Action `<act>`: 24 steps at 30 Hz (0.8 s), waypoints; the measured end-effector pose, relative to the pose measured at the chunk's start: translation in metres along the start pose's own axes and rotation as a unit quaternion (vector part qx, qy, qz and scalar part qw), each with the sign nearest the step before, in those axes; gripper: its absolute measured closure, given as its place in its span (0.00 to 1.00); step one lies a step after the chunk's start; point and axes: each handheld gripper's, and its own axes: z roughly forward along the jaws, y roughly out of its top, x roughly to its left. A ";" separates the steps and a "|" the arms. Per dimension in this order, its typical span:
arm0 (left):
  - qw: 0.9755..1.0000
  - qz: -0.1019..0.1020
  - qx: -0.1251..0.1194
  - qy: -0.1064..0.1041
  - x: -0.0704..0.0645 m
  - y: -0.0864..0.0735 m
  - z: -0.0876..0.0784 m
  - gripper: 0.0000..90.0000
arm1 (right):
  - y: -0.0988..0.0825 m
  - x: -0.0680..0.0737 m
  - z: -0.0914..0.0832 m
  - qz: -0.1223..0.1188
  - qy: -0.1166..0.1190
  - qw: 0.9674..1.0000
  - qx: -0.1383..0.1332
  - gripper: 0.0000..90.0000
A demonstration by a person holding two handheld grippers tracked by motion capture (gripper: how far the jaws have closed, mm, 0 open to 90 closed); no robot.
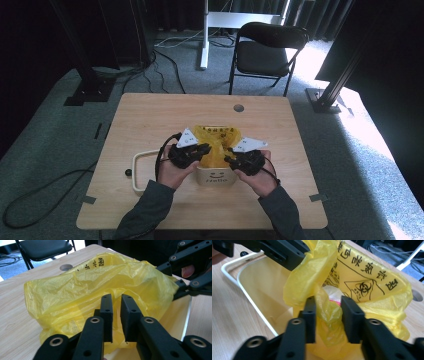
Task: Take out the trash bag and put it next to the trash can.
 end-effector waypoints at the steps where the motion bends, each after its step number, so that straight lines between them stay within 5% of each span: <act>1: 1.000 0.000 -0.001 0.001 0.000 0.000 -0.001 0.88 | 0.000 -0.001 0.000 0.001 0.000 1.000 0.001 0.82; 8: 1.000 0.000 0.000 0.003 -0.002 -0.003 -0.009 0.80 | -0.001 -0.004 -0.003 0.014 -0.002 1.000 -0.013 0.95; 24: 1.000 -0.013 -0.001 -0.006 -0.008 -0.019 -0.036 0.64 | 0.001 -0.004 -0.005 0.013 -0.004 1.000 -0.022 0.96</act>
